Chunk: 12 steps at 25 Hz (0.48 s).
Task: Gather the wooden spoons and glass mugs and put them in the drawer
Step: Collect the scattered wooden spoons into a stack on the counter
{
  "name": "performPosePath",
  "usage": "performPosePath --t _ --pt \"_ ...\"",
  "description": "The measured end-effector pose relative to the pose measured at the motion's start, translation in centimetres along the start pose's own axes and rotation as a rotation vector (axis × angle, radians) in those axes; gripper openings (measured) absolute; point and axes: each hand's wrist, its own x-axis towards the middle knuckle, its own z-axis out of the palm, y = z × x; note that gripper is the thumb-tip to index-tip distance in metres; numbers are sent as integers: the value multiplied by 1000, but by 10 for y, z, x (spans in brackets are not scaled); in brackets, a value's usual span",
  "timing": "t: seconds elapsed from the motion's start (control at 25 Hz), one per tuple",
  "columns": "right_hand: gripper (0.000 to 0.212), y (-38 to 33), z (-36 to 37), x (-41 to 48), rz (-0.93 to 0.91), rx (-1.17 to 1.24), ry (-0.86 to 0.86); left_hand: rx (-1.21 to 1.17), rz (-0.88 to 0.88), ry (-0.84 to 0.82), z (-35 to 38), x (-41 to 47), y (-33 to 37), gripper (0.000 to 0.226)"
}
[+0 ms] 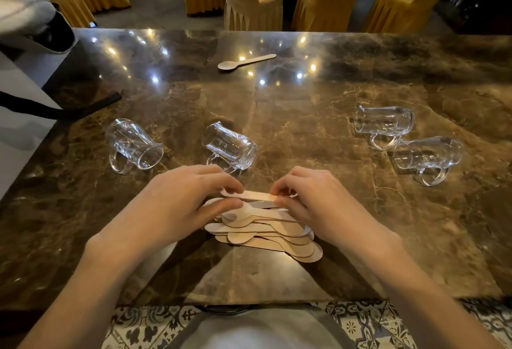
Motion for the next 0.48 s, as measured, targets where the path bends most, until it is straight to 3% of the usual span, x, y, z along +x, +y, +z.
performPosePath --t 0.32,0.48 --pt "22 6 4 0 -21 19 -103 -57 -166 108 11 9 -24 25" --pt "20 10 -15 21 -23 7 -82 13 -251 308 29 -4 -32 36"
